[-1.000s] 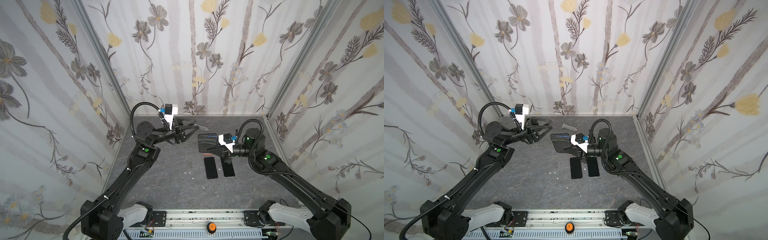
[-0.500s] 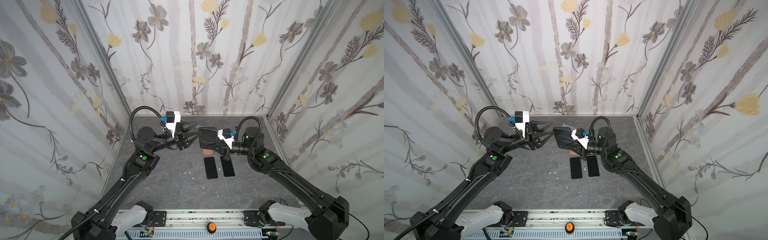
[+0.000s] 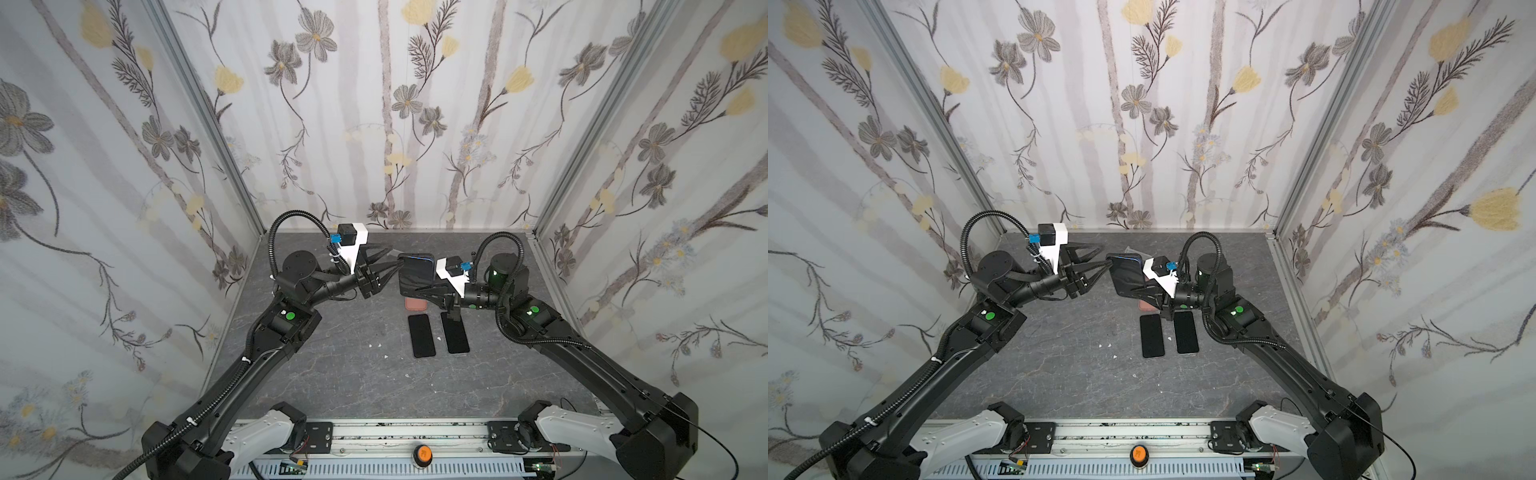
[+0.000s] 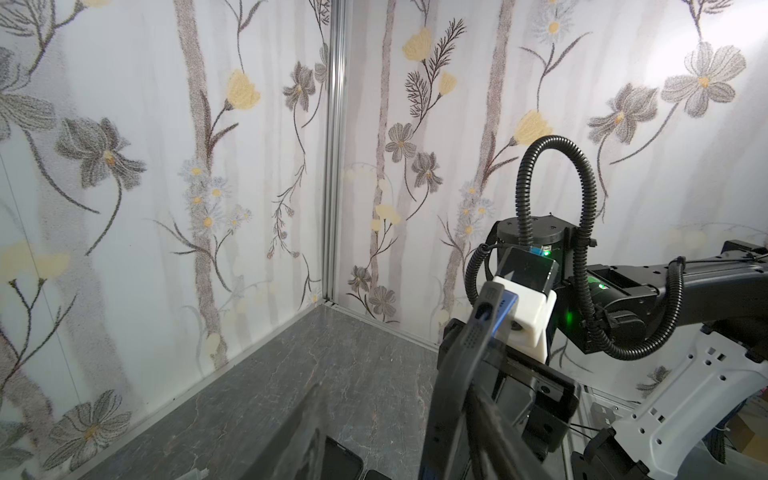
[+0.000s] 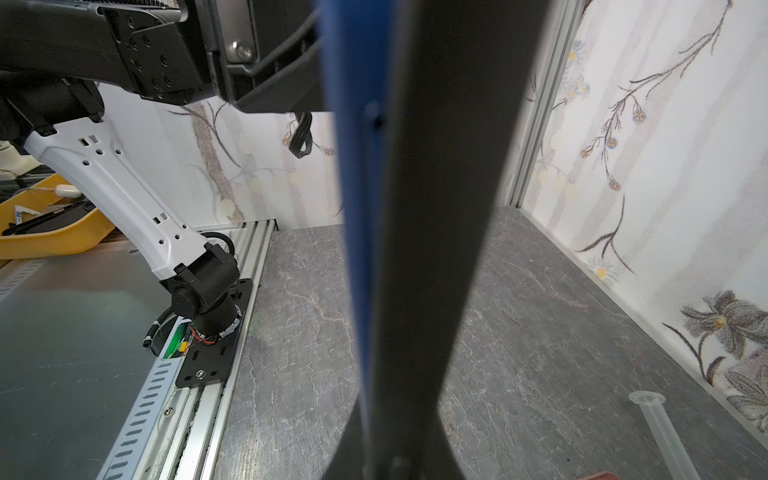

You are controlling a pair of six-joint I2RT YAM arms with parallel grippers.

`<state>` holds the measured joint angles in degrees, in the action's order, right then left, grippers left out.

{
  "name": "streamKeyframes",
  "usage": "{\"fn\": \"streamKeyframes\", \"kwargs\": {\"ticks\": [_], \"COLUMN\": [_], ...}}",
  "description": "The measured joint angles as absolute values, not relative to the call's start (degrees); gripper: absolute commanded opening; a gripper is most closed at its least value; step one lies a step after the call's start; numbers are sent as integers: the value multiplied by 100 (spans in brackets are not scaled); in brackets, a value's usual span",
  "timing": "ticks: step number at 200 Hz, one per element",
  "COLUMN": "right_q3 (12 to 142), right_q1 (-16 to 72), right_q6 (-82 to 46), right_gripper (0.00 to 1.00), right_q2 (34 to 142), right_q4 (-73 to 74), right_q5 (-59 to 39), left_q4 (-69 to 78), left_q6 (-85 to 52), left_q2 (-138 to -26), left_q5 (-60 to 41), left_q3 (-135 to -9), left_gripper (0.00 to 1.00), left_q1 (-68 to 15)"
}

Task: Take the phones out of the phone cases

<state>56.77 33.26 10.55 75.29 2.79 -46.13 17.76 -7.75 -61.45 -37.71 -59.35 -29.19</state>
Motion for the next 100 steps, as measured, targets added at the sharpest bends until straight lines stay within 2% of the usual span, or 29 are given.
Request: {"fn": "streamKeyframes", "kwargs": {"ticks": [100], "right_q3": [5756], "right_q1": [3369], "right_q6": [1140], "right_gripper": [0], "right_q2": [7568], "right_q4": [102], "right_q5": [-4545], "left_q4": [1815], "left_q6": [-954], "left_q2": [-6169], "left_q5": [-3815], "left_q3": [-5935], "left_gripper": [51], "left_q1": [-2751]}}
